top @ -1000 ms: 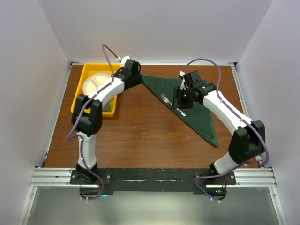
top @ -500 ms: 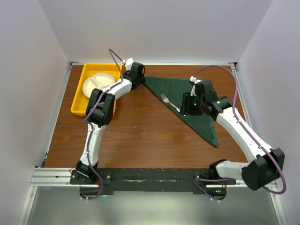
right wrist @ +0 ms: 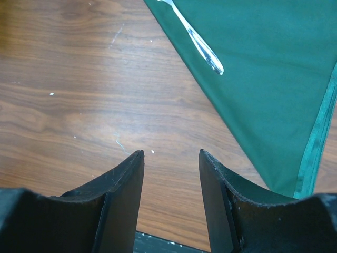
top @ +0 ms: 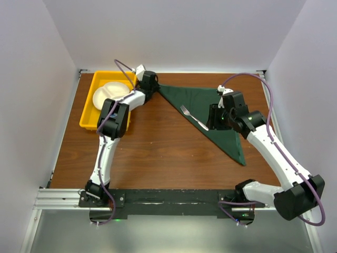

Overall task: Fold the napkin, place the utensils inside, and roll it up
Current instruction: Fold the napkin

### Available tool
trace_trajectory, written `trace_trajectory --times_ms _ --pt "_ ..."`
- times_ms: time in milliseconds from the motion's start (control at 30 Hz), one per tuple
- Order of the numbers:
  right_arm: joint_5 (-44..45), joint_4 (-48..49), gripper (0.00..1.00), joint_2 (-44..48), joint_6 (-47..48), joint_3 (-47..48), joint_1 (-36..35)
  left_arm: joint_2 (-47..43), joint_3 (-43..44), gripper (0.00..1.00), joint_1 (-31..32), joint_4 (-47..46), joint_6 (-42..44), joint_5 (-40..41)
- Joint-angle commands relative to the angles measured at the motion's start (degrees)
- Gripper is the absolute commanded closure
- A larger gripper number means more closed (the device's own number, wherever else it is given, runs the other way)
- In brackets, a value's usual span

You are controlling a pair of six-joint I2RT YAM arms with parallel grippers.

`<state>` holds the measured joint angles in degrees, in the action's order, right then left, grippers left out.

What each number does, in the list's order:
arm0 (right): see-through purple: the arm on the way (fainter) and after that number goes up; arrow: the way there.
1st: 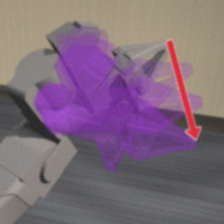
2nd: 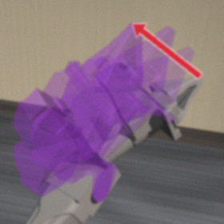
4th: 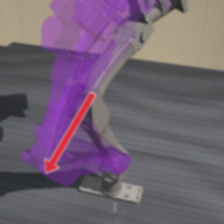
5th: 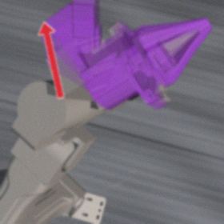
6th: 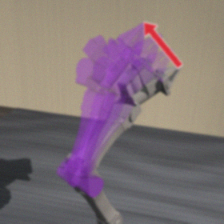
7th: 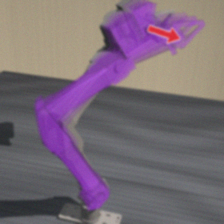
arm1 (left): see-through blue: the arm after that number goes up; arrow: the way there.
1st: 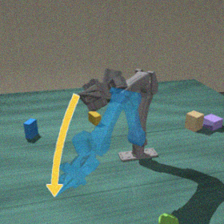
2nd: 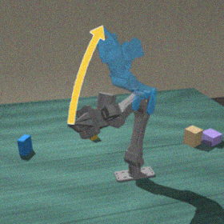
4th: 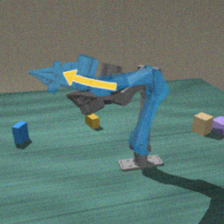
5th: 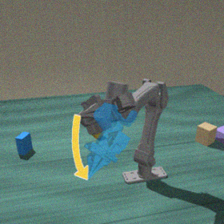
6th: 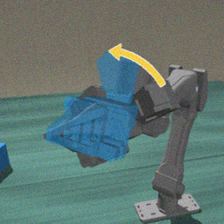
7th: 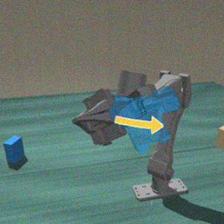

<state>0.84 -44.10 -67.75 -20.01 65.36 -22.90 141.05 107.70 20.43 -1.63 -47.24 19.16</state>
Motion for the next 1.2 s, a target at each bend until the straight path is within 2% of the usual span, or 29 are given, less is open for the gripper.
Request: trace_trajectory --times_ms 0,267,400,500,733,867,1167 --pt "1.44 -0.99 0.5 1.65 0.85 -0.23 0.04 3.26 0.84 0.56 -2.06 -5.3 -1.1 -1.57" --pt "0.48 -1.78 0.51 1.65 1.2 -0.15 0.13 2.91 -1.43 0.8 -2.14 -14.71 3.12 -8.25" --pt "0.3 -2.48 0.51 2.35 0.85 -0.41 0.13 0.02 -2.76 0.93 -2.06 -17.7 5.49 -11.94" --pt "0.39 -2.57 0.51 3.93 0.15 -0.5 0.04 -3.4 -5.38 1.0 -1.71 -18.93 5.93 -15.1" --pt "0.65 -3.19 0.51 8.42 -1.26 -2.52 0.04 -15.97 -16.29 1.0 0.49 -20.08 7.16 -15.64" --pt "0.21 -3.63 0.51 10.7 -2.4 -3.92 0.04 -20.81 -18.05 1.0 2.77 -17.8 8.57 -16.43" --pt "-0.66 -3.01 0.51 13.95 -3.46 -6.65 0.04 -23.45 -17.61 1.0 9.8 -12.17 9.71 -18.1"
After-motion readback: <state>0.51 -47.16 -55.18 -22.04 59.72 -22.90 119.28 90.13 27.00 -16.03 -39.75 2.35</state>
